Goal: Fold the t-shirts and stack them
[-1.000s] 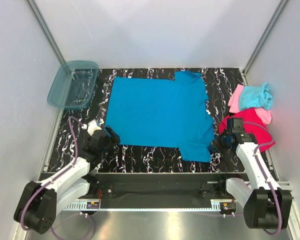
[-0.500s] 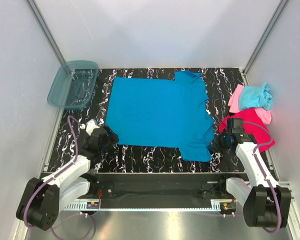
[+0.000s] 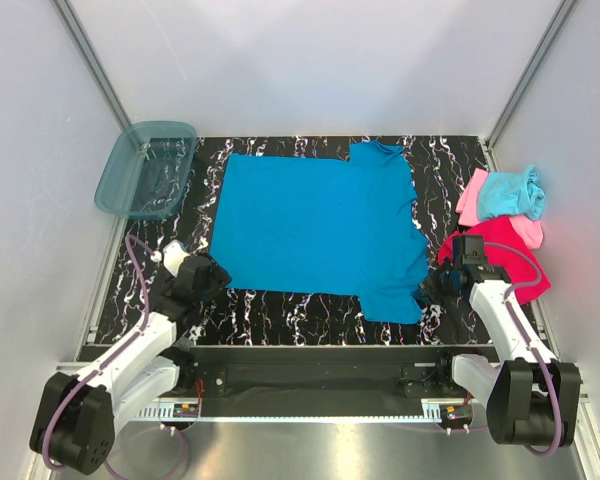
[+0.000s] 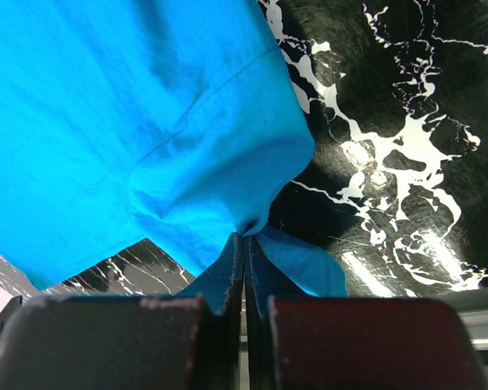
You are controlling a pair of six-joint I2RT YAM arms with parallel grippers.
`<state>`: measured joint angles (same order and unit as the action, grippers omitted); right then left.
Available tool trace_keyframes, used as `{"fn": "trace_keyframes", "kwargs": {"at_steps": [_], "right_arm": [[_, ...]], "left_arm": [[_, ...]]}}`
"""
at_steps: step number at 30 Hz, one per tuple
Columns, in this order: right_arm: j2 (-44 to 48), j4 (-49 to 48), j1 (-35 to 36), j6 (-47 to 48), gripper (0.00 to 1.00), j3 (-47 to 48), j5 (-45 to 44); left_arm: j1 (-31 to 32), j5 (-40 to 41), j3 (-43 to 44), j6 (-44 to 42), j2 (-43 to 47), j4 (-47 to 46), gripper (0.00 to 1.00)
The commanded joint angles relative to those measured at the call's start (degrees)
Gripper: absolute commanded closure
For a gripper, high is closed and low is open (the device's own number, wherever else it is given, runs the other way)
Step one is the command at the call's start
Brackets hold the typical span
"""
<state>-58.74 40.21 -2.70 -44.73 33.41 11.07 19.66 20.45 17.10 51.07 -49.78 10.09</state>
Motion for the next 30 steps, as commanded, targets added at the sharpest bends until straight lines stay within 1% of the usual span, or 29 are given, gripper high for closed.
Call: {"fn": "trace_keyframes", "kwargs": {"at_steps": [1, 4, 7, 9, 10, 16, 20, 25, 26, 29, 30], "right_arm": [[-0.67, -1.18, -0.46, 1.31, 1.00, 1.04, 0.88], [-1.02, -1.18, -0.64, 1.84, 1.00, 1.40, 1.06], [-1.20, -1.36, -0.73, 1.84, 1.00, 1.40, 1.41], [-1.20, -1.62, -0.73, 1.75, 1.00, 1.05, 1.67], [-1.20, -1.62, -0.82, 1.66, 1.00, 0.96, 1.85], [0.56, -1.71, -1.17, 1.22, 1.00, -0.36, 2.38], [1.70, -1.71, -1.69, 0.96, 1.00, -1.24, 2.73], [1.61, -1.62, -2.22, 1.22, 1.00, -1.59, 2.99], [1.52, -1.80, -2.31, 1.22, 1.00, -1.50, 3.08], [1.26, -1.88, -2.31, 1.31, 1.00, -1.24, 2.99], [1.26, -1.89, -2.48, 1.23, 1.00, -1.07, 2.73]], "left_arm": [[-0.15, 4.60, 1.01, 2.80, 3.09, 2.04, 0.24], [-0.15, 6.18, 0.04, 4.30, 6.17, 3.88, 0.23], [-0.24, 7.15, -0.49, 5.53, 6.37, 4.59, 0.24], [-0.24, 7.15, -0.23, 5.80, 4.70, 4.24, 0.24], [-0.24, 6.98, 0.56, 5.80, 2.34, 4.24, 0.24], [-0.24, 2.50, 1.70, 6.59, -6.45, 0.03, 0.24], [-0.41, -0.49, 1.88, 6.15, -9.80, -3.75, 0.24], [-0.94, -1.55, 1.44, 4.65, -12.00, -6.74, 0.25], [-0.94, -1.72, 1.53, 4.57, -12.09, -6.75, 0.26], [-1.03, -1.90, 1.53, 4.22, -11.66, -6.31, 0.39], [-1.03, -1.73, 1.70, 4.21, -11.31, -6.05, 0.54]]}}
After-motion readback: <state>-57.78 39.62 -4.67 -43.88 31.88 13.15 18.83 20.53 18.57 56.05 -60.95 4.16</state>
